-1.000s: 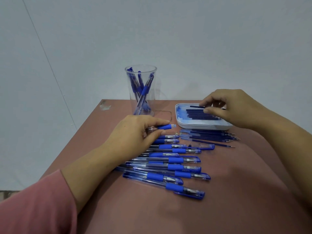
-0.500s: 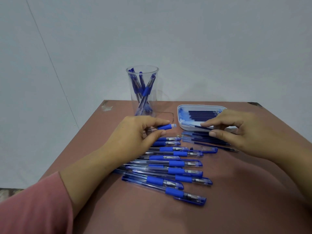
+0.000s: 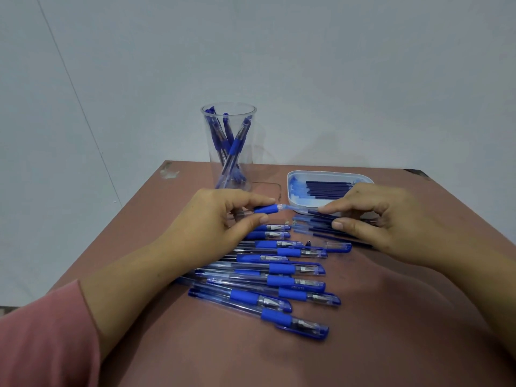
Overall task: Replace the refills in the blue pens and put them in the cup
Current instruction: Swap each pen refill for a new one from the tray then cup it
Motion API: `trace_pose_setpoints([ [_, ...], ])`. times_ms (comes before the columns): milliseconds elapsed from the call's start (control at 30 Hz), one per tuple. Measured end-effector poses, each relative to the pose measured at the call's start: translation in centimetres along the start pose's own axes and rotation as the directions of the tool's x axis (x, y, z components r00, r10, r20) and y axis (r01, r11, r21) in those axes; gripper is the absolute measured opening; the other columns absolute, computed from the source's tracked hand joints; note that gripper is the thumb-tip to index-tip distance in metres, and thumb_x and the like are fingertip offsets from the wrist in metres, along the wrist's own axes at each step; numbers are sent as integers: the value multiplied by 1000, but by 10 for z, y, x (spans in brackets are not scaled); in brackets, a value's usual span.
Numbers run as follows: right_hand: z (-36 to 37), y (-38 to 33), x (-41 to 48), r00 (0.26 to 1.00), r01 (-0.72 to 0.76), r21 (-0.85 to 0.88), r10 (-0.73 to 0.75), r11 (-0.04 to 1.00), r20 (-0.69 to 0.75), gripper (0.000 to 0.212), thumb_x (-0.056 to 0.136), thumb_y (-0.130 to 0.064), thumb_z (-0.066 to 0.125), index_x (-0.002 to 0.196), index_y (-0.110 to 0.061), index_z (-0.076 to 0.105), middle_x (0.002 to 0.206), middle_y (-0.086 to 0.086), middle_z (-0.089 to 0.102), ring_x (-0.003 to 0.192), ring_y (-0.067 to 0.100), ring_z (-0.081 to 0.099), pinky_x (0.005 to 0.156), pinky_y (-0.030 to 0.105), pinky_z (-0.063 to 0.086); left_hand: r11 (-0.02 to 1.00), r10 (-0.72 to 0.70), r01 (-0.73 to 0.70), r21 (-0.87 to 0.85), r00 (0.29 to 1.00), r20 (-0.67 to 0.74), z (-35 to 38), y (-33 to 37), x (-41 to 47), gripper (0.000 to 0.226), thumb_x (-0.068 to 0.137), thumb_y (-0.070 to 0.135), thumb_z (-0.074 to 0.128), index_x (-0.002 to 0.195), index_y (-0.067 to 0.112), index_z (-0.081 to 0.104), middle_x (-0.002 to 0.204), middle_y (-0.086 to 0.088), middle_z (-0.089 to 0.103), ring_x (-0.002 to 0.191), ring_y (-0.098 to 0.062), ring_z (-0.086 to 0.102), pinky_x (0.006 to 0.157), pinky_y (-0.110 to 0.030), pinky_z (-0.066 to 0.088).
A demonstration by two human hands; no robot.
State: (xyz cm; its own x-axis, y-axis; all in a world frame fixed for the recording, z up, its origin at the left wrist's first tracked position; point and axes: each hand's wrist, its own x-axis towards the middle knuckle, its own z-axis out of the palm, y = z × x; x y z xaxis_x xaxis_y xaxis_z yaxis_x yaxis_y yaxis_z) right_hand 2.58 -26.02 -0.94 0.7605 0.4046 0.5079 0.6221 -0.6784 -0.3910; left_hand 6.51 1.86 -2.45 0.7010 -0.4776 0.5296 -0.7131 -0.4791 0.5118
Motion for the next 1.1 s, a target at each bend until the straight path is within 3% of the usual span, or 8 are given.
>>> trace_pose_setpoints([
  [100,1,1,0,1000,15,-20,-15,1000,-5,27,81,-26,64,106,-35,66,83,-10,63,79,1,59,70,7,43,999,19,-19,40,1000,10,-2,0,0,28,86,28,70,114,30,71,70,39,59,67,17,56,61,-1,39],
  [200,2,2,1,999,28,-53,-29,998,-22,23,85,-32,61,107,-34,69,84,-11,61,77,6,59,67,14,44,991,63,-67,117,997,35,-4,-1,1,30,86,37,67,115,34,70,88,26,68,81,10,62,69,-8,47],
  [300,10,-1,4,999,38,-57,-40,998,-33,25,84,-25,62,107,-33,69,84,-13,58,78,2,56,68,11,41,984,101,-105,145,994,38,-2,0,0,29,86,32,72,115,35,70,100,22,71,92,8,64,78,-18,53],
  [467,8,-7,6,998,40,-72,-44,997,-49,34,81,-42,67,111,-27,68,92,-18,60,86,4,57,78,10,42,985,98,-102,140,995,35,-2,1,-1,31,86,30,73,116,36,69,100,25,70,93,9,63,79,-17,53],
  [600,6,-7,3,997,-12,-39,9,999,-77,14,80,-18,75,93,-22,71,86,-18,64,84,2,61,76,17,48,986,97,-100,136,995,33,-2,2,-1,31,86,32,72,116,36,69,96,28,68,90,11,62,78,-12,51],
  [833,12,-14,5,1000,5,-40,-6,999,-25,29,81,-36,67,109,-32,67,95,-22,64,90,-1,61,79,10,45,987,98,-103,128,994,44,-1,2,-1,31,86,34,69,117,36,69,98,30,65,93,11,62,79,-6,48],
  [1000,10,-15,3,998,-32,-3,32,999,-53,21,85,-19,70,95,-36,65,87,-20,65,88,1,62,77,11,46,987,88,-92,129,995,41,-2,2,-1,31,86,34,70,117,36,69,97,27,67,92,8,63,78,-12,51],
  [1100,18,-19,6,999,-50,37,49,998,19,21,87,-26,68,101,-42,66,94,-22,65,92,3,63,79,15,49,988,83,-89,122,995,56,0,3,-2,31,85,34,70,116,37,69,100,25,69,95,9,63,80,-12,51],
])
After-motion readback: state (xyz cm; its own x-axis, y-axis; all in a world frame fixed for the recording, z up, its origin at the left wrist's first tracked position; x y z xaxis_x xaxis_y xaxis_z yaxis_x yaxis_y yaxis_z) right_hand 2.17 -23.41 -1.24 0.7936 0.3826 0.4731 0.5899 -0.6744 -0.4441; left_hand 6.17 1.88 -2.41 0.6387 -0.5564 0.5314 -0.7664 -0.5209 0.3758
